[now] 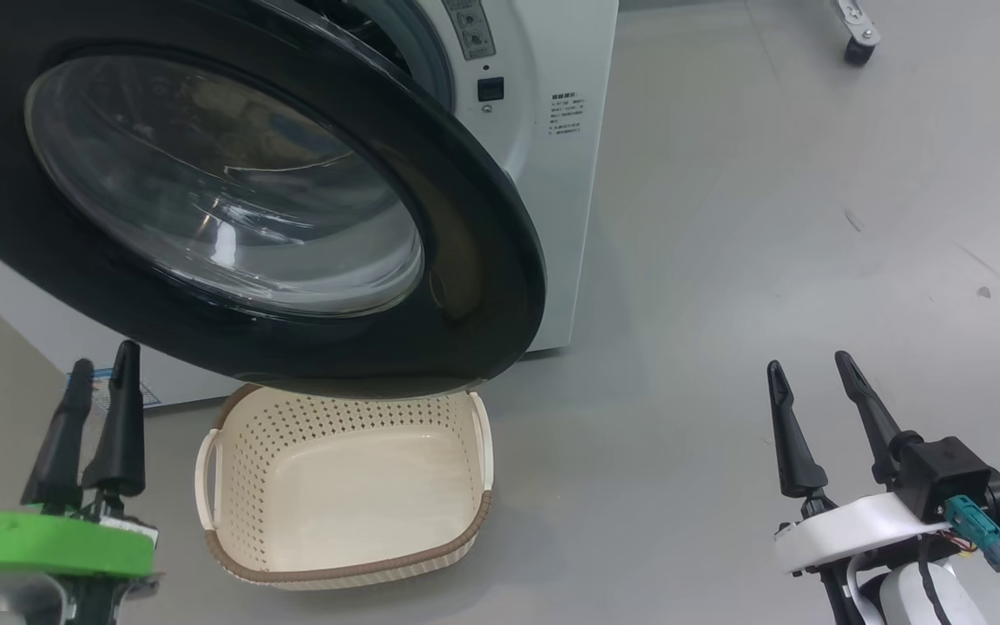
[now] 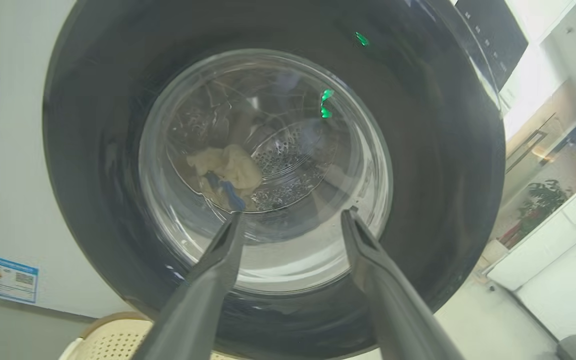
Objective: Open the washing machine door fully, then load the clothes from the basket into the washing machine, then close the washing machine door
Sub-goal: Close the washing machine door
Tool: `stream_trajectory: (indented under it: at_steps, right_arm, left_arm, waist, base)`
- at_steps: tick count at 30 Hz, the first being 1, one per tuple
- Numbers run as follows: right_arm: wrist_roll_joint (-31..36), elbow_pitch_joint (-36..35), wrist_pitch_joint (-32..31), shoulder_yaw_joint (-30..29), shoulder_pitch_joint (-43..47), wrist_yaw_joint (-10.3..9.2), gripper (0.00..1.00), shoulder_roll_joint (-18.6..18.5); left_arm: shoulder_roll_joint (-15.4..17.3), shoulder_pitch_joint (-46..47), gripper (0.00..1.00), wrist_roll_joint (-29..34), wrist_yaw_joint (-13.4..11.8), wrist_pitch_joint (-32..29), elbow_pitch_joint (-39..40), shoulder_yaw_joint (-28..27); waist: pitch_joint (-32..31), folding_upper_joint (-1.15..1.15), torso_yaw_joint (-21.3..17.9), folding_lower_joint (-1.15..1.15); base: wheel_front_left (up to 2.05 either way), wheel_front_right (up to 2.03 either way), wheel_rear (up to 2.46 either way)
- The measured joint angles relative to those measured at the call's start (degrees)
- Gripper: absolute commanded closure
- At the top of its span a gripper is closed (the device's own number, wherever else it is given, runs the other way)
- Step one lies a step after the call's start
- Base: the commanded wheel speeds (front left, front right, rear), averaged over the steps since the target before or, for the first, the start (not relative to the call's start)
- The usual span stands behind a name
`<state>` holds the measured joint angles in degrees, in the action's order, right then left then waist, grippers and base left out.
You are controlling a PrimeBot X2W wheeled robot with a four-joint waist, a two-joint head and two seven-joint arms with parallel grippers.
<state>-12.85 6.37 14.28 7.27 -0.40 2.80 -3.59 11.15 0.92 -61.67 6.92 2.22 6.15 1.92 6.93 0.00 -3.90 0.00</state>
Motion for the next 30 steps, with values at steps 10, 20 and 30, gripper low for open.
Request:
stream_trajectory:
  at_steps: [10, 20, 30]
  right_arm:
    - [0.91, 0.87, 0.00, -0.30, 2.07, 0.03, 0.00, -0.48]
    - [1.93, 1.41, 0.00, 0.69, 2.27, 0.14, 0.00, -0.56]
    - [2.52, 1.30, 0.00, 0.71, 2.49, 0.10, 0.00, -0.90]
  left_arm:
    - [5.21, -5.83, 0.00, 25.01, -3.55, 10.55, -5.39, 0.85]
    - [6.39, -8.71, 0.00, 37.84, -11.43, 11.45, -5.76, 4.88]
    - [2.94, -9.46, 0.00, 40.10, -12.68, 11.45, -6.87, 7.25]
  waist:
    - [-2.21, 0.00, 2.90, 0.00]
    - [-3.05, 0.00, 4.06, 0.00]
    - [-3.09, 0.00, 5.42, 0.00]
  base:
    - [0.00, 0.00, 0.00]
    - [0.00, 0.00, 0.00]
    - [0.00, 0.00, 0.00]
